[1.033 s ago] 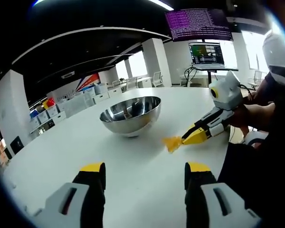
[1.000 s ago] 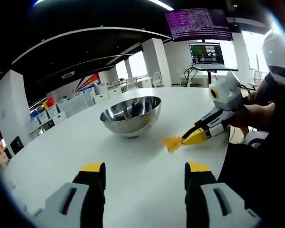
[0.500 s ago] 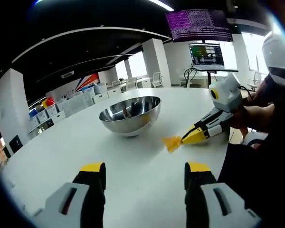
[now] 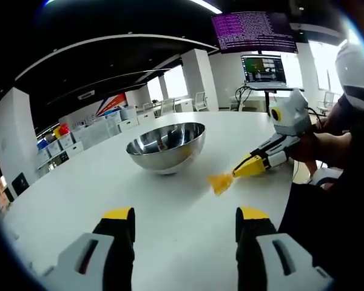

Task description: Pick up the QQ candy scattered on the table and place it into the stainless steel bowl on the table

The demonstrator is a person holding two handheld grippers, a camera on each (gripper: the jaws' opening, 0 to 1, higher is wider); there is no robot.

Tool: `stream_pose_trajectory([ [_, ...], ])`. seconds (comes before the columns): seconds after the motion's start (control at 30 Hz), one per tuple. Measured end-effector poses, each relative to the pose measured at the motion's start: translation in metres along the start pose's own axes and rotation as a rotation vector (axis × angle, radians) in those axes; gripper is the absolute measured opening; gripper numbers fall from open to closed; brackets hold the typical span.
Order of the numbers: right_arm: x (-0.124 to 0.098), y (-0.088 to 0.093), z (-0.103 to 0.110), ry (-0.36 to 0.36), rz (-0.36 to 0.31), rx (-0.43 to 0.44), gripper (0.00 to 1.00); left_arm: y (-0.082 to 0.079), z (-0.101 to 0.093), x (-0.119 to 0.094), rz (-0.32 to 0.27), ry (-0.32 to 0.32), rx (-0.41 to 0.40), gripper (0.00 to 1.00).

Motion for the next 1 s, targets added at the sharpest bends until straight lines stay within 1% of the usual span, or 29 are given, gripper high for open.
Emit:
stream_pose_trajectory([
  [0.1, -0.008, -0.016, 0.001, -0.001, -0.043, -0.009, 0.04, 0.000, 0.001, 0.000, 0.000, -0.003, -0.001, 0.67],
  [0.17, -0.013, -0.031, 0.003, -0.013, -0.075, 0.002, 0.04, -0.001, 0.001, 0.000, 0.000, -0.003, 0.001, 0.67],
  [0.2, -0.017, -0.045, 0.005, -0.027, -0.110, 0.003, 0.04, -0.001, 0.001, 0.000, 0.000, -0.003, 0.002, 0.67],
  [0.23, -0.019, -0.053, 0.004, -0.027, -0.127, -0.008, 0.04, -0.001, 0.001, 0.000, -0.001, -0.002, 0.002, 0.67],
  [0.27, -0.021, -0.065, 0.004, -0.023, -0.155, -0.028, 0.04, -0.002, 0.000, 0.001, -0.002, -0.001, 0.003, 0.67],
  [0.3, -0.022, -0.081, 0.004, -0.029, -0.188, -0.056, 0.04, -0.003, 0.000, 0.001, -0.003, 0.000, 0.003, 0.67],
  [0.33, -0.022, -0.091, 0.003, -0.025, -0.203, -0.079, 0.04, -0.003, 0.000, 0.001, -0.004, 0.000, 0.004, 0.67],
  [0.47, -0.011, -0.134, -0.004, 0.001, -0.259, -0.180, 0.04, -0.005, -0.001, 0.002, -0.007, 0.005, 0.008, 0.67],
  [0.53, 0.002, -0.147, -0.006, 0.002, -0.243, -0.200, 0.04, -0.006, -0.002, 0.003, -0.008, 0.009, 0.011, 0.67],
  [0.57, 0.010, -0.154, -0.009, 0.007, -0.248, -0.232, 0.04, -0.006, -0.002, 0.003, -0.009, 0.010, 0.012, 0.67],
  [0.6, 0.019, -0.156, -0.013, 0.014, -0.234, -0.257, 0.04, -0.006, -0.002, 0.003, -0.009, 0.010, 0.011, 0.67],
  [0.63, 0.028, -0.158, -0.016, 0.023, -0.217, -0.249, 0.04, -0.006, -0.002, 0.004, -0.010, 0.011, 0.010, 0.67],
  [0.67, 0.038, -0.159, -0.019, 0.021, -0.213, -0.250, 0.04, -0.006, -0.002, 0.004, -0.012, 0.011, 0.008, 0.67],
  [0.73, 0.054, -0.154, -0.026, 0.034, -0.172, -0.249, 0.04, -0.005, -0.001, 0.004, -0.014, 0.010, 0.004, 0.67],
  [0.77, 0.061, -0.150, -0.029, 0.049, -0.158, -0.285, 0.04, -0.004, 0.000, 0.004, -0.013, 0.010, 0.001, 0.67],
  [0.8, 0.066, -0.146, -0.033, 0.077, -0.142, -0.319, 0.04, -0.003, 0.000, 0.004, -0.012, 0.010, 0.000, 0.67],
  [0.87, 0.074, -0.140, -0.035, 0.090, -0.134, -0.354, 0.04, 0.000, 0.003, 0.003, -0.007, 0.008, -0.004, 0.67],
  [1.0, 0.081, -0.130, -0.033, 0.074, -0.120, -0.335, 0.04, 0.003, 0.007, 0.003, 0.000, 0.001, -0.009, 0.67],
])
Point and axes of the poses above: the point that each gripper's makers call its tool centre point, and the gripper's own axes: x roughly forward along the fingers, z roughly to its left, y roughly out of its underside, the point moved 3 cm from there along -x, roughly backward along the fingers, and after that the axes turned 6 degrees about x, right-handed, at the moved point
